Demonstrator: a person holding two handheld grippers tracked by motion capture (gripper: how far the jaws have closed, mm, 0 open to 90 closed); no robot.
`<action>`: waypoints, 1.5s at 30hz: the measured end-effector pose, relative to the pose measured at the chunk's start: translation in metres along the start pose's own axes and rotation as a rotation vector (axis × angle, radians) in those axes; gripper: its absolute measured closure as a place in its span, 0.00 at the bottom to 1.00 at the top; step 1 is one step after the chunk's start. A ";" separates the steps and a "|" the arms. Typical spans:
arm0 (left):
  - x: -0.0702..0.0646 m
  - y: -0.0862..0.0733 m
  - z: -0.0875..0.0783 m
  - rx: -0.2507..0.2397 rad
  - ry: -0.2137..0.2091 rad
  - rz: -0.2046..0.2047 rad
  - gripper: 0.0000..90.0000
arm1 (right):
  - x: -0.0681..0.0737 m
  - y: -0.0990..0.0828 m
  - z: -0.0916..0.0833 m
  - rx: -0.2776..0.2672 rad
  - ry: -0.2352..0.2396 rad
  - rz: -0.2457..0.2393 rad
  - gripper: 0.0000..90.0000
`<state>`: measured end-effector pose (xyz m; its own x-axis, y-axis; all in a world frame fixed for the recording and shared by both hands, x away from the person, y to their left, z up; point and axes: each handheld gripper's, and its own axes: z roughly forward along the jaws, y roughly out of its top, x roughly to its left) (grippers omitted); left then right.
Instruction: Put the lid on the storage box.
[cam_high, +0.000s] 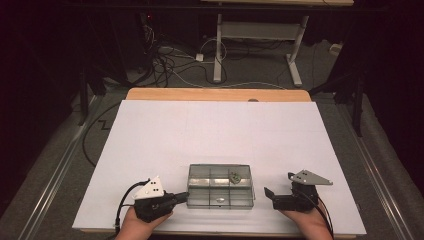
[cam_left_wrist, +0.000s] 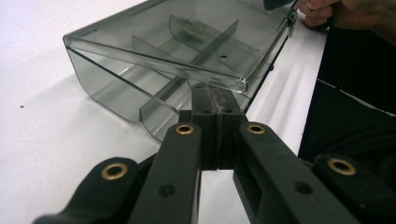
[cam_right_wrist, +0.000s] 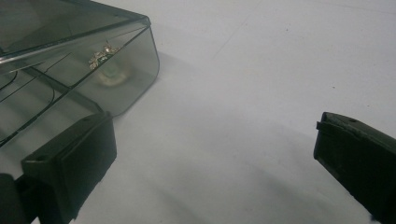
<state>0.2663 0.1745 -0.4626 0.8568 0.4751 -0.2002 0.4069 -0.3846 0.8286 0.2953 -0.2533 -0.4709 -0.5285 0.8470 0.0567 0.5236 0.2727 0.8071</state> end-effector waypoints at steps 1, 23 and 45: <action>-0.001 -0.001 0.000 0.001 -0.002 0.001 0.97 | 0.001 0.000 0.000 0.003 0.002 0.000 0.00; 0.008 -0.010 0.006 -0.041 0.045 -0.141 0.97 | 0.002 0.006 0.004 -0.020 0.002 0.003 0.00; 0.084 -0.007 -0.019 -0.020 0.261 -0.143 0.97 | -0.004 0.001 -0.005 -0.034 -0.030 0.032 0.00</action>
<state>0.3289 0.2322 -0.4754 0.6795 0.7122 -0.1765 0.5092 -0.2845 0.8122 0.2947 -0.2590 -0.4679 -0.4914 0.8685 0.0657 0.5164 0.2297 0.8250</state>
